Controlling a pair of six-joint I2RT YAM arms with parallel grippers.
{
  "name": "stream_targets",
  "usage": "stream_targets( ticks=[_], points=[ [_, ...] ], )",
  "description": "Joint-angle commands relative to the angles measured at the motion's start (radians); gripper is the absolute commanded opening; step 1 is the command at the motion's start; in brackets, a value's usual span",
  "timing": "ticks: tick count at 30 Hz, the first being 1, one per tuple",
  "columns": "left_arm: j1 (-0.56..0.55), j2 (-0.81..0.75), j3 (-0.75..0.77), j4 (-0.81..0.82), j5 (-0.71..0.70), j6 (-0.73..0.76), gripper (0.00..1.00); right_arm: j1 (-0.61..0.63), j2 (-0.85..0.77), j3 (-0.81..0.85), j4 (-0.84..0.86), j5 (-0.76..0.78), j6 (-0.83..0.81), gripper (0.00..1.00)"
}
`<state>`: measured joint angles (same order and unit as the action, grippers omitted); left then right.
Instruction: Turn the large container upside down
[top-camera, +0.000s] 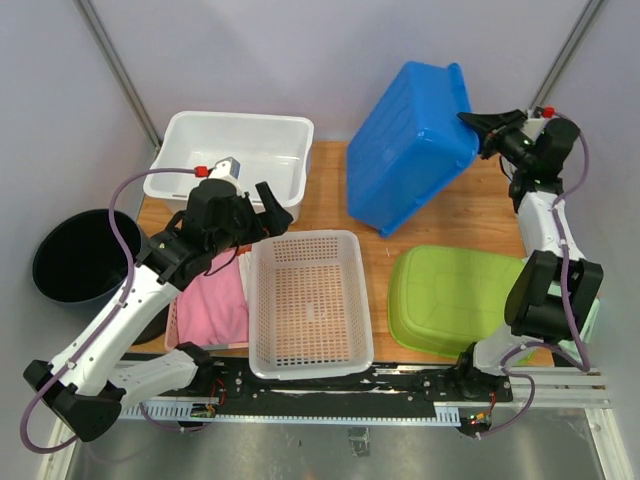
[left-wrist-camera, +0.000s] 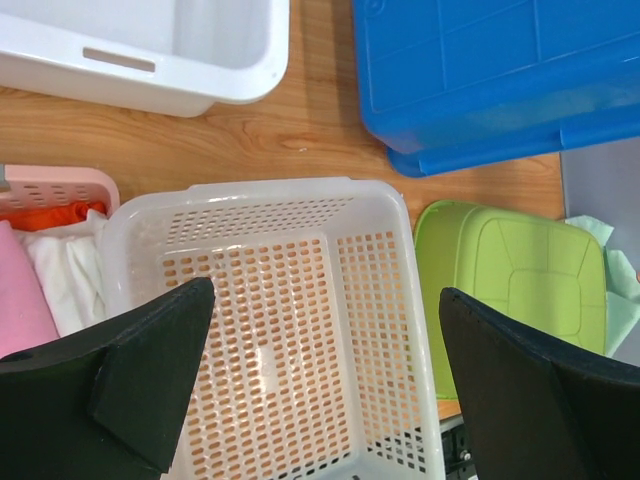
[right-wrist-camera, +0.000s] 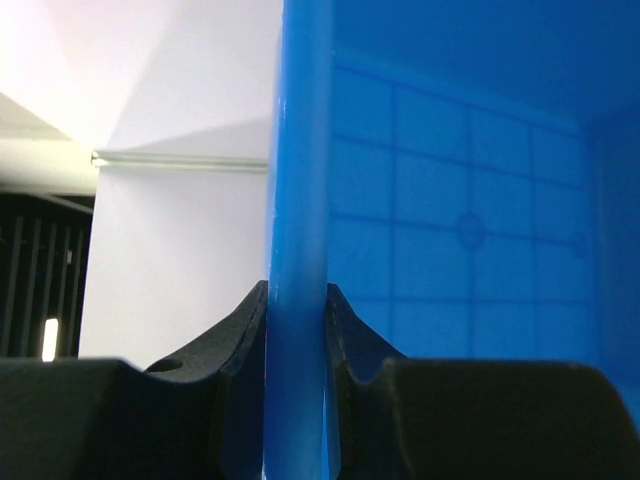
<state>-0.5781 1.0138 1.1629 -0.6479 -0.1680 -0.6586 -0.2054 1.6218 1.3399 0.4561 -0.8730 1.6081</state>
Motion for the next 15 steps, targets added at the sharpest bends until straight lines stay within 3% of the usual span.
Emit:
stream_targets(
  ticks=[1, 4, 7, 11, 15],
  points=[
    [0.007, 0.027, 0.002, 0.054, 0.039, 0.001, 0.99, -0.154, -0.027, -0.104, -0.004, -0.186, -0.097, 0.21],
    [0.007, 0.058, 0.011, 0.074, 0.070, 0.000, 0.99, -0.258, -0.039, -0.112, -0.247, -0.189, -0.301, 0.46],
    [0.007, 0.082, 0.019, 0.088, 0.091, -0.003, 0.99, -0.330, -0.033, -0.036, -0.591, -0.095, -0.590, 0.62],
    [0.007, 0.093, 0.020, 0.102, 0.105, -0.005, 0.99, -0.356, 0.001, 0.124, -0.977, 0.149, -0.896, 0.67],
    [0.007, 0.096, 0.010, 0.109, 0.114, -0.010, 0.99, -0.351, 0.000, 0.221, -1.149, 0.376, -1.026, 0.72]
  ],
)
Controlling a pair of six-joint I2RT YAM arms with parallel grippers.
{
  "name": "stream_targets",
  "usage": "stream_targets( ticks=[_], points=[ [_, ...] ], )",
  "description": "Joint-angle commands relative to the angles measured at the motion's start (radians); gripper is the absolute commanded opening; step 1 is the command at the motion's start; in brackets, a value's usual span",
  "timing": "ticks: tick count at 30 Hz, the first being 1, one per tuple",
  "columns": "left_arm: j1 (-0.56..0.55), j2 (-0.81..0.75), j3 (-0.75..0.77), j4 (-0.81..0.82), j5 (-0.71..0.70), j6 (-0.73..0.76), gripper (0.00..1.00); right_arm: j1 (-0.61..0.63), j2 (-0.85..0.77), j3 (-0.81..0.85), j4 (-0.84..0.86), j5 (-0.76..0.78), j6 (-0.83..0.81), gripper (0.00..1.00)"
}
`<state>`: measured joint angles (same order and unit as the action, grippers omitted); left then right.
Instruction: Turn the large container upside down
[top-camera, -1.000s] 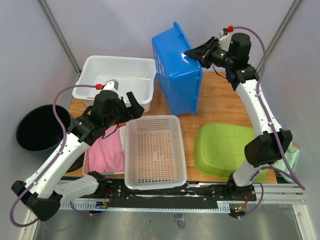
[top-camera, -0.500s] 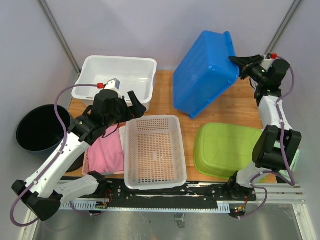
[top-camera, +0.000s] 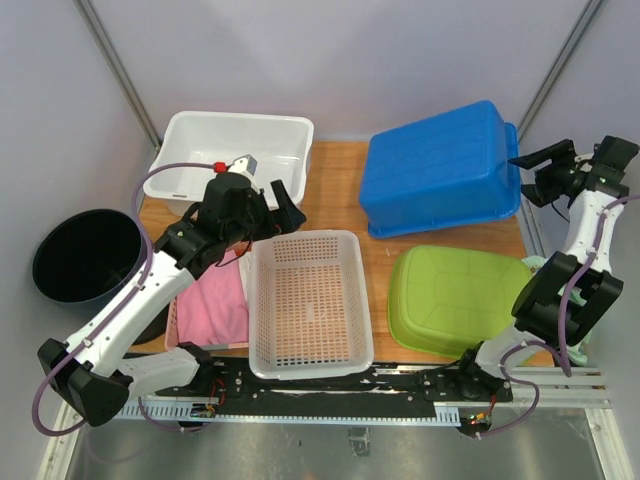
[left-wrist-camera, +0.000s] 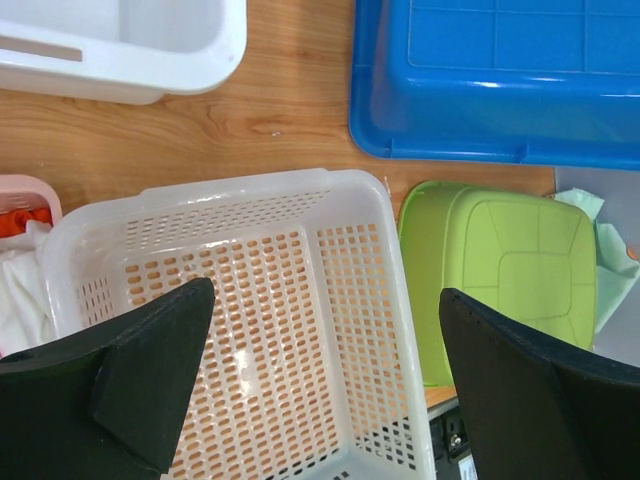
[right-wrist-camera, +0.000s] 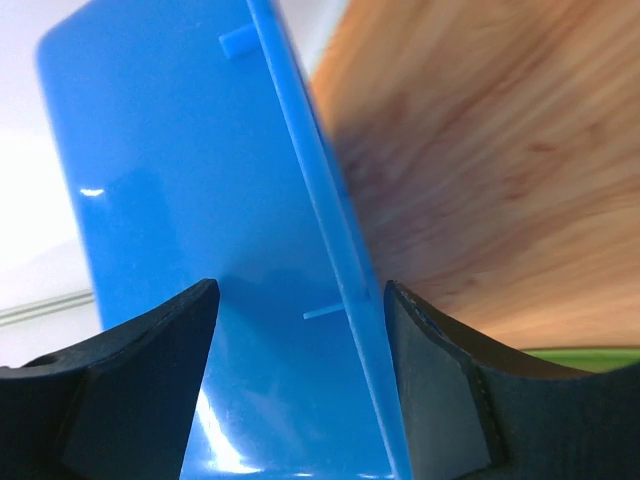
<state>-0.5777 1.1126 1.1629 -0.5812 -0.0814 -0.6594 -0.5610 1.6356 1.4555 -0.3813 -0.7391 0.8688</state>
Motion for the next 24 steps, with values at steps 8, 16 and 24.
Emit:
stream_targets(
  ticks=[8, 16, 24],
  points=[
    [0.007, 0.012, -0.001, 0.061, 0.059, -0.008, 0.99, 0.147, -0.027, 0.236, -0.474, 0.602, -0.414, 0.73],
    [0.007, -0.025, -0.004, 0.042, 0.008, -0.004, 0.99, 0.536, -0.164, 0.176, -0.309, 0.765, -0.454, 0.71],
    [0.007, -0.087, -0.044, 0.025, -0.032, -0.025, 0.99, 0.967, 0.104, 0.306, -0.217, 0.646, -0.417, 0.61]
  ],
)
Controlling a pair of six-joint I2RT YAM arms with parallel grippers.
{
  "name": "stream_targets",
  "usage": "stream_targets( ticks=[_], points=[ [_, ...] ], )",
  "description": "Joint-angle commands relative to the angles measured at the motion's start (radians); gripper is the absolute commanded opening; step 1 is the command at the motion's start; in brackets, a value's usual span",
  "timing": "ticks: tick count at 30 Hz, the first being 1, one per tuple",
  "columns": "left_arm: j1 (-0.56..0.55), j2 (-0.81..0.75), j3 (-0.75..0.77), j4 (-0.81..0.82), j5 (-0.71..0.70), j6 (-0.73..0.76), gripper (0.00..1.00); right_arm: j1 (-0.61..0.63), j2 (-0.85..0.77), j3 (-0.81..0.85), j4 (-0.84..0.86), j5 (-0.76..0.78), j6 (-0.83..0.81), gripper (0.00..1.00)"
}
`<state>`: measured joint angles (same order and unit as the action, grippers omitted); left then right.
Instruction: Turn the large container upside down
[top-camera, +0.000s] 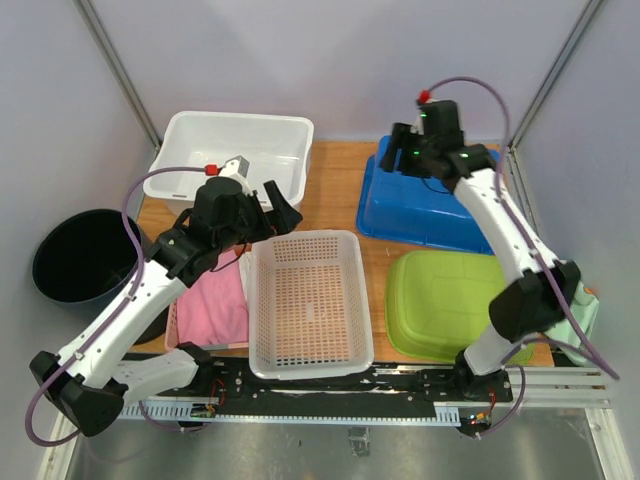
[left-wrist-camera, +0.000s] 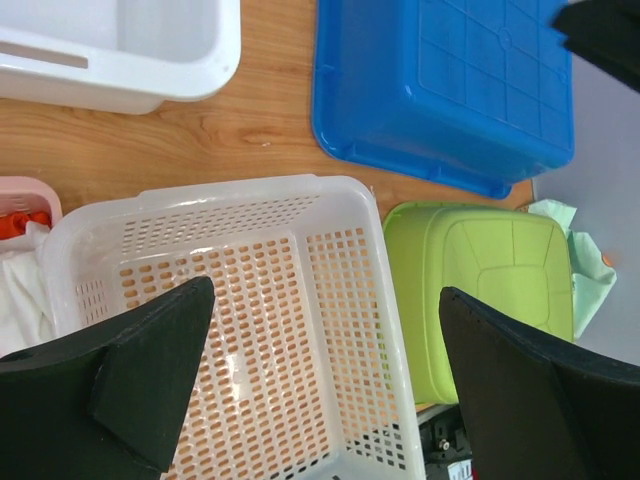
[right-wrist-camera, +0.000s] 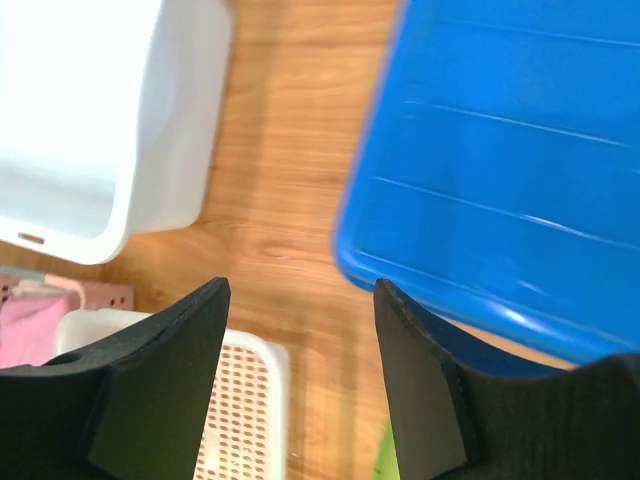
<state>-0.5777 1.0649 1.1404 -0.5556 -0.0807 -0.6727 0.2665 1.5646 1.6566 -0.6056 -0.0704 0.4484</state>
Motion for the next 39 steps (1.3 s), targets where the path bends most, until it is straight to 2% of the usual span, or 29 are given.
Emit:
stream_targets(
  ticks=[1, 7, 9, 12, 17, 21, 23, 26, 31, 39],
  points=[
    [0.007, -0.047, -0.027, -0.007, -0.039, -0.012, 0.99, 0.169, 0.232, 0.157, -0.007, -0.031, 0.005, 0.61],
    [0.007, -0.080, -0.031, -0.085, -0.094, -0.017, 0.99, 0.219, 0.527, 0.397, -0.114, -0.025, 0.046, 0.58],
    [0.007, -0.088, -0.030, -0.098, -0.106, -0.012, 0.99, 0.213, 0.560, 0.414, -0.150, 0.027, 0.044, 0.58],
    [0.007, -0.097, -0.029, -0.101, -0.111, -0.004, 0.99, 0.181, 0.547, 0.356, -0.161, 0.090, 0.038, 0.58],
    [0.002, -0.071, -0.021, -0.098, -0.094, 0.013, 0.99, 0.093, 0.460, 0.232, -0.190, 0.204, 0.018, 0.58],
    [-0.056, -0.023, -0.011, -0.107, -0.161, -0.012, 0.99, 0.044, 0.380, 0.171, -0.192, 0.244, -0.014, 0.59],
    [-0.116, 0.002, -0.007, -0.108, -0.195, -0.038, 0.99, 0.037, 0.353, 0.170, -0.196, 0.223, -0.029, 0.59],
    [-0.208, 0.047, 0.003, -0.109, -0.255, -0.085, 0.99, 0.041, 0.291, 0.187, -0.205, 0.109, -0.038, 0.60],
    [-0.375, 0.140, 0.012, -0.113, -0.337, -0.187, 0.99, 0.060, 0.155, 0.156, -0.196, 0.127, -0.056, 0.65],
    [-0.563, 0.362, 0.118, -0.106, -0.405, -0.246, 0.99, 0.023, -0.139, -0.164, -0.137, 0.182, -0.074, 0.67]
  ],
)
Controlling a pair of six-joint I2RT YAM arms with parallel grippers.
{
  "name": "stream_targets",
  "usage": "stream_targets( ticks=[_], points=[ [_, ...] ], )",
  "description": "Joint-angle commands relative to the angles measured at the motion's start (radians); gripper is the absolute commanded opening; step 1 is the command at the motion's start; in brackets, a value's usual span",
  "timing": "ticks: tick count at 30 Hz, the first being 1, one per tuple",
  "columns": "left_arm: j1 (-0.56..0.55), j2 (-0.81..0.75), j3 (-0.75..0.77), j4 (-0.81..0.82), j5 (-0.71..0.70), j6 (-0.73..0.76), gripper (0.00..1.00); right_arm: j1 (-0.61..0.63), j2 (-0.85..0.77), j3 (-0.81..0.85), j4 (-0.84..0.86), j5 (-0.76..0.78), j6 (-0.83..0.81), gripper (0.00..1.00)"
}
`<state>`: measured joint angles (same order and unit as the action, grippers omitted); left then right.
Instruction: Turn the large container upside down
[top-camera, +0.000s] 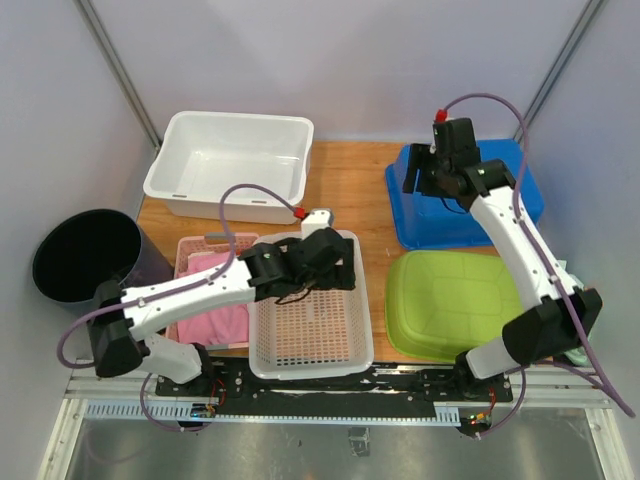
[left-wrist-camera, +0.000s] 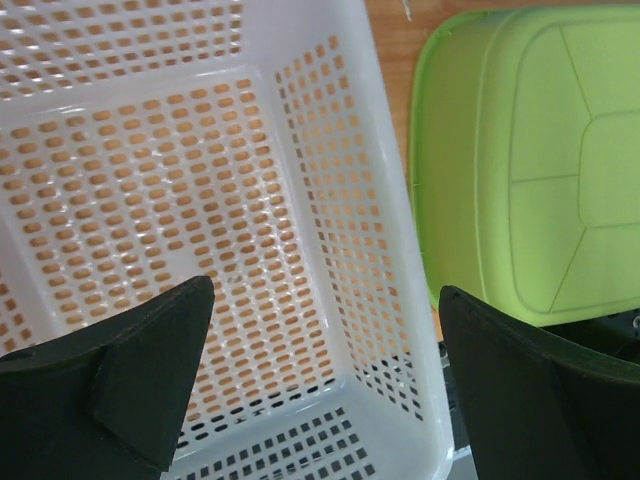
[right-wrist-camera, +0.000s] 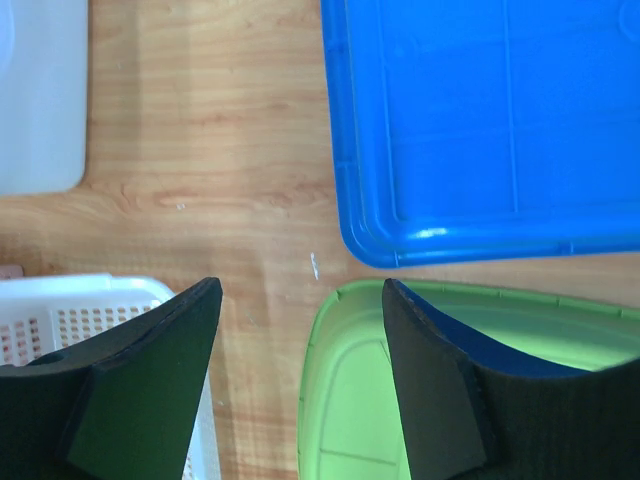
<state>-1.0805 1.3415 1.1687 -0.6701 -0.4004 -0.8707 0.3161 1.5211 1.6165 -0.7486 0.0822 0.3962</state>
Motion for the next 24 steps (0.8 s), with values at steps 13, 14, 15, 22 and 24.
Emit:
stream_targets(
  ticks=[13, 14, 15, 22, 24],
  points=[
    [-0.107, 0.415, 0.177, 0.068, -0.062, -0.021, 0.76, -0.084, -0.375, -0.295, -0.097, 0.035, -0.061, 0.69],
    [-0.108, 0.422, 0.172, 0.081, -0.050, -0.020, 0.70, -0.088, -0.384, -0.292, -0.105, 0.038, -0.065, 0.69],
    [-0.108, 0.427, 0.170, 0.094, -0.038, -0.017, 0.64, -0.091, -0.392, -0.289, -0.111, 0.039, -0.068, 0.69],
    [-0.112, 0.377, 0.228, 0.124, 0.049, 0.050, 0.20, -0.119, -0.433, -0.258, -0.132, 0.056, -0.087, 0.69],
    [-0.111, 0.323, 0.255, 0.123, 0.104, 0.060, 0.13, -0.126, -0.434, -0.244, -0.140, 0.062, -0.091, 0.69]
  ],
)
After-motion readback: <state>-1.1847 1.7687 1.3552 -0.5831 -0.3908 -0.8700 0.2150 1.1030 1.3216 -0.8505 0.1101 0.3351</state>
